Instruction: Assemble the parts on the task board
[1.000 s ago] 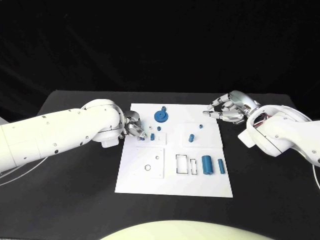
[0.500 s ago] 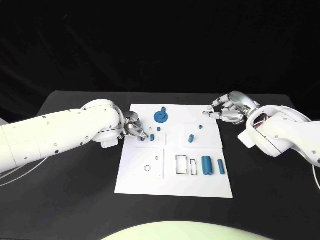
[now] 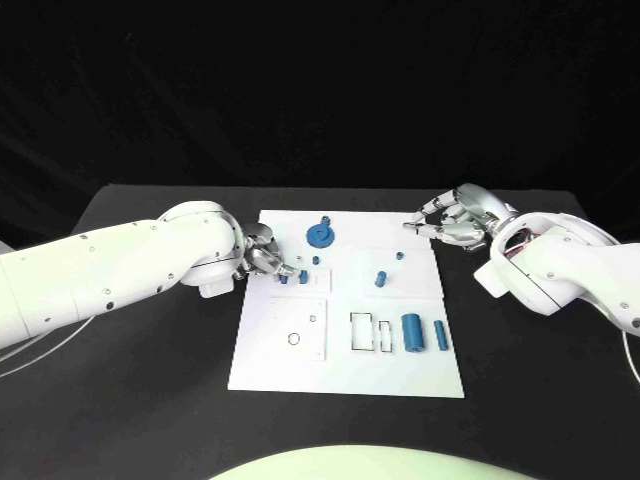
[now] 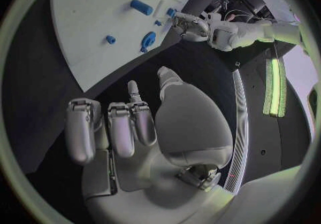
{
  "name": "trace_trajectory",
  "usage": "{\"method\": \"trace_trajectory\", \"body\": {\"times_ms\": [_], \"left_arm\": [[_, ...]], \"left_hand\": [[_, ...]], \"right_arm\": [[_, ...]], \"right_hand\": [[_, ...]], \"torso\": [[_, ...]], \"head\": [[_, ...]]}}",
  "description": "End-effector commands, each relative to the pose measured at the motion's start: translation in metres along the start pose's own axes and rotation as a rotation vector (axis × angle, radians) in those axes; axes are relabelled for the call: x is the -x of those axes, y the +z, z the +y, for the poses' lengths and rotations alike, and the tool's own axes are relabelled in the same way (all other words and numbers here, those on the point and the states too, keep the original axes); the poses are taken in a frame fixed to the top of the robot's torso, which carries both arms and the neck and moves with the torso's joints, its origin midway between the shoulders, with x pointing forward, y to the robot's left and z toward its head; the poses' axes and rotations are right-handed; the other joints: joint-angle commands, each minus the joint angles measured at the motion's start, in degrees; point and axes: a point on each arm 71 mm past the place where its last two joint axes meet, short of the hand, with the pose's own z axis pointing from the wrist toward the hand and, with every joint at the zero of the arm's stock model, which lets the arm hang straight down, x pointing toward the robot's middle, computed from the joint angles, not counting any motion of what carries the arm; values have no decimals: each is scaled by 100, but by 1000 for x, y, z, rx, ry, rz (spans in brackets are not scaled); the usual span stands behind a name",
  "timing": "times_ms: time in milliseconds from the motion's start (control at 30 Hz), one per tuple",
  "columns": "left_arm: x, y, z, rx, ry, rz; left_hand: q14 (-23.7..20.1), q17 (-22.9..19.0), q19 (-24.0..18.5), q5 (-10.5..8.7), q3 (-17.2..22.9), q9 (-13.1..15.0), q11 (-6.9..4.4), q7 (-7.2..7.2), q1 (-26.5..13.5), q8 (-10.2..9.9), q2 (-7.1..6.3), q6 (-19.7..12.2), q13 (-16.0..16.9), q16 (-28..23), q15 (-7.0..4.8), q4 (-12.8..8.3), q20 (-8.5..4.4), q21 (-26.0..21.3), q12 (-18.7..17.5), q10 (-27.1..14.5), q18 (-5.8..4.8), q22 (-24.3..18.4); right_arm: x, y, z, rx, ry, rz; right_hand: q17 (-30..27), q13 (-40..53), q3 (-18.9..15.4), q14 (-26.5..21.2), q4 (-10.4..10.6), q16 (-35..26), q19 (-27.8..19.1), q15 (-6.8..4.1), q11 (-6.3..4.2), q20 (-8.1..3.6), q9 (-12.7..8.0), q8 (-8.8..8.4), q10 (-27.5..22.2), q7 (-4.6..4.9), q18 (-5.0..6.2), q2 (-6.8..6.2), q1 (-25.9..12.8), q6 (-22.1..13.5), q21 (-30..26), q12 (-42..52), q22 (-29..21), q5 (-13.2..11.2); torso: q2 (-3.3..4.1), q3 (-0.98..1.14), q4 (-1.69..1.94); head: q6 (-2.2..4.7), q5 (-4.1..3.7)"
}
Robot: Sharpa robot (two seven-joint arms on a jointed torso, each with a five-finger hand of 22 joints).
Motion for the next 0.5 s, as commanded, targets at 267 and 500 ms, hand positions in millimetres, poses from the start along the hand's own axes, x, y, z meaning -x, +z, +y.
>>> {"method": "trace_trajectory", "body": {"times_ms": [267, 500], "left_arm": [[6, -5, 0, -13, -42, -24], [13, -12, -3, -55, -82, -49]], "left_hand": [[459, 998, -74, -26, -70, 5, -1, -8, 49, 45, 60, -28, -4, -28, 36, -6, 19, -61, 0, -37, -36, -54], [385, 790, -240, 125, -44, -7, 37, 35, 397, 58, 270, -187, -205, -135, 67, -17, 44, -194, -97, -246, 10, -251]], "right_arm": [[-1, 0, 1, 14, -4, 2], [-2, 0, 0, 12, -3, 2]], "right_hand": [[844, 1089, -43, 442, -15, -29, 243, 15, 2, 10, 6, 31, 201, 3, 63, 5, -70, -50, -47, -39, 1025, 38], [844, 1089, -42, 442, -16, -29, 243, 15, 3, 10, 6, 32, 202, 3, 63, 15, -72, -51, -47, -38, 1025, 47]], "torso": [[-2, -2, 5], [-9, 5, 6]], "head": [[2, -37], [4, -49]]}}
